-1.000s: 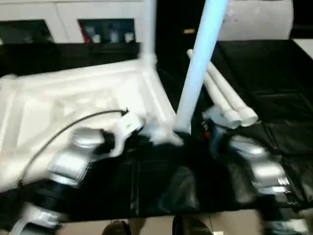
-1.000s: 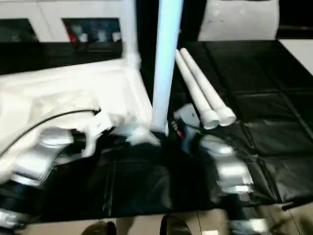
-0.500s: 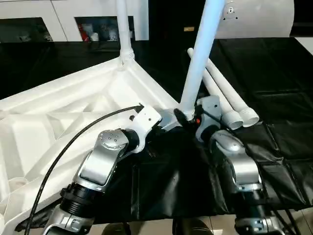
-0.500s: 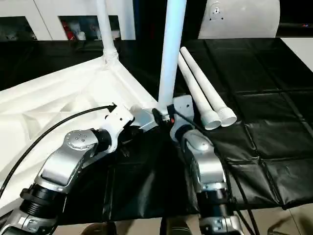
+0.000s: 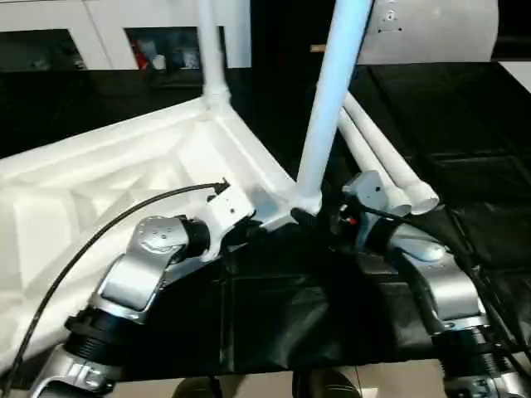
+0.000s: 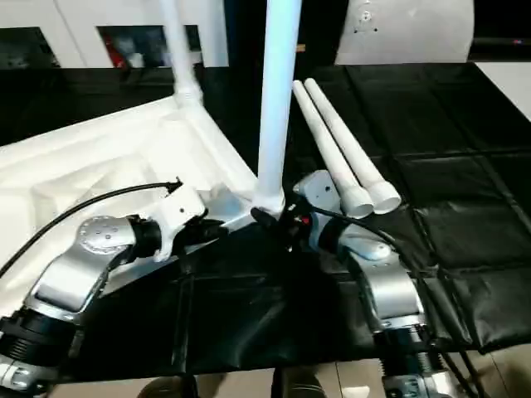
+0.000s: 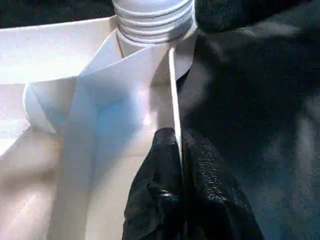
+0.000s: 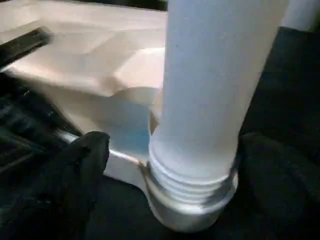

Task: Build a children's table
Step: Rotate leg to tighten

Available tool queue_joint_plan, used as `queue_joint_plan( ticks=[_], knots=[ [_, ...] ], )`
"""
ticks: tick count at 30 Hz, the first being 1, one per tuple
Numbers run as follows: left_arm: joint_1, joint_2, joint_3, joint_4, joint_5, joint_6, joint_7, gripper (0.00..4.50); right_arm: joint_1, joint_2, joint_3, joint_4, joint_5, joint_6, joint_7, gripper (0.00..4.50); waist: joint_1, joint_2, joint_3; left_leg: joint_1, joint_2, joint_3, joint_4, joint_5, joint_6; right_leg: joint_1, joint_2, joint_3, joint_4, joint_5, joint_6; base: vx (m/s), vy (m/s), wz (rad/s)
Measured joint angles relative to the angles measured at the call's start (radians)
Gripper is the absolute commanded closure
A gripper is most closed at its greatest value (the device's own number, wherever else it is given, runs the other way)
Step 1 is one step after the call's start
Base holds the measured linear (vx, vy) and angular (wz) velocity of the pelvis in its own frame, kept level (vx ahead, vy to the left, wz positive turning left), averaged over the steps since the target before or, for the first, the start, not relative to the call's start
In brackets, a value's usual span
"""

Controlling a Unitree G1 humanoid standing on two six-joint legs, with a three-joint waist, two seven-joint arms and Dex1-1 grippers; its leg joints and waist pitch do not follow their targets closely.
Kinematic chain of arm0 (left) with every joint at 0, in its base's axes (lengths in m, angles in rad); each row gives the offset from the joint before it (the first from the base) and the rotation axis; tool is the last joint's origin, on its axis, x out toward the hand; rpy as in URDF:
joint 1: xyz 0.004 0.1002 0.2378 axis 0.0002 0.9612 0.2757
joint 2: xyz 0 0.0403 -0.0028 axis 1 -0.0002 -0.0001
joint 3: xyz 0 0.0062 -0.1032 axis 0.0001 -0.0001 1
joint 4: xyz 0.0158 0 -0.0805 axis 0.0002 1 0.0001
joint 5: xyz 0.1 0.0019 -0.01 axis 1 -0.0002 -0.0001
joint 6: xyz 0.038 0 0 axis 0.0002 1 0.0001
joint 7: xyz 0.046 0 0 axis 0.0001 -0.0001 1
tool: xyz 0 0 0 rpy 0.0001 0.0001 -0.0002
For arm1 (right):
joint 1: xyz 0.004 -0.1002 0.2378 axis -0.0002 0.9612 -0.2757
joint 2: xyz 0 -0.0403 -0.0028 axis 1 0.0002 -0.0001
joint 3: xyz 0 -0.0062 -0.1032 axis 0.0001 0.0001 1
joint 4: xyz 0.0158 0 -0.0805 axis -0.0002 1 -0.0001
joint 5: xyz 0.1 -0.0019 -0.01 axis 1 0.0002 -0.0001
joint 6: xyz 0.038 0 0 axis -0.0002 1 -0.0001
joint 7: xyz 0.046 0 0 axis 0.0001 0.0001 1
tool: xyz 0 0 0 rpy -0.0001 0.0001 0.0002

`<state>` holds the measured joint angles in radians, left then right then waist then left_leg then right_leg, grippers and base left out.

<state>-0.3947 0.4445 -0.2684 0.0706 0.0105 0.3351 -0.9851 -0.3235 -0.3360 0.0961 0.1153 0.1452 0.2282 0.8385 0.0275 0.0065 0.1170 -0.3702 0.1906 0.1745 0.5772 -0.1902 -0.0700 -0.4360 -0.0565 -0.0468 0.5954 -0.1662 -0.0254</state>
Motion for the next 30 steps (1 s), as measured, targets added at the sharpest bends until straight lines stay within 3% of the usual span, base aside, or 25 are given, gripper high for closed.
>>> queue_joint_plan(
  ticks=[3,15,16,30],
  knots=[
    [0.000,0.072,0.000,0.035,-0.030,-0.083,-0.115,4.50,-0.002,-0.094,-0.002,0.004,0.024,-0.016,0.132,0.02,0.015,-0.001,0.000,0.001,0.000,0.000,0.001,0.000,0.000,0.002,-0.001,0.000,0.001,0.000,0.000,0.000,0.000,0.00],
    [-0.072,0.111,-0.059,0.151,-0.057,-0.225,-0.325,4.50,-0.065,-0.127,0.109,0.041,0.070,-0.013,0.372,0.02,0.034,-0.003,0.000,-0.001,0.000,0.000,0.010,-0.001,0.001,0.002,-0.002,0.001,0.007,0.001,-0.001,0.000,0.000,0.00],
    [-0.074,0.111,-0.062,0.155,-0.057,-0.234,-0.333,4.50,-0.065,-0.127,0.110,0.052,0.073,-0.013,0.377,0.31,0.034,-0.003,0.000,-0.001,0.000,0.000,0.011,-0.001,0.001,0.002,-0.002,0.001,0.007,0.001,-0.001,0.000,0.000,0.00],
    [-0.100,0.111,-0.062,0.221,-0.065,-0.300,-0.379,4.50,-0.083,-0.133,0.129,0.098,0.080,-0.013,0.434,1.32,0.035,-0.005,0.001,-0.001,0.000,0.000,0.011,-0.001,0.001,0.001,-0.002,0.000,0.008,0.001,-0.001,0.000,0.000,0.00]
  ],
)
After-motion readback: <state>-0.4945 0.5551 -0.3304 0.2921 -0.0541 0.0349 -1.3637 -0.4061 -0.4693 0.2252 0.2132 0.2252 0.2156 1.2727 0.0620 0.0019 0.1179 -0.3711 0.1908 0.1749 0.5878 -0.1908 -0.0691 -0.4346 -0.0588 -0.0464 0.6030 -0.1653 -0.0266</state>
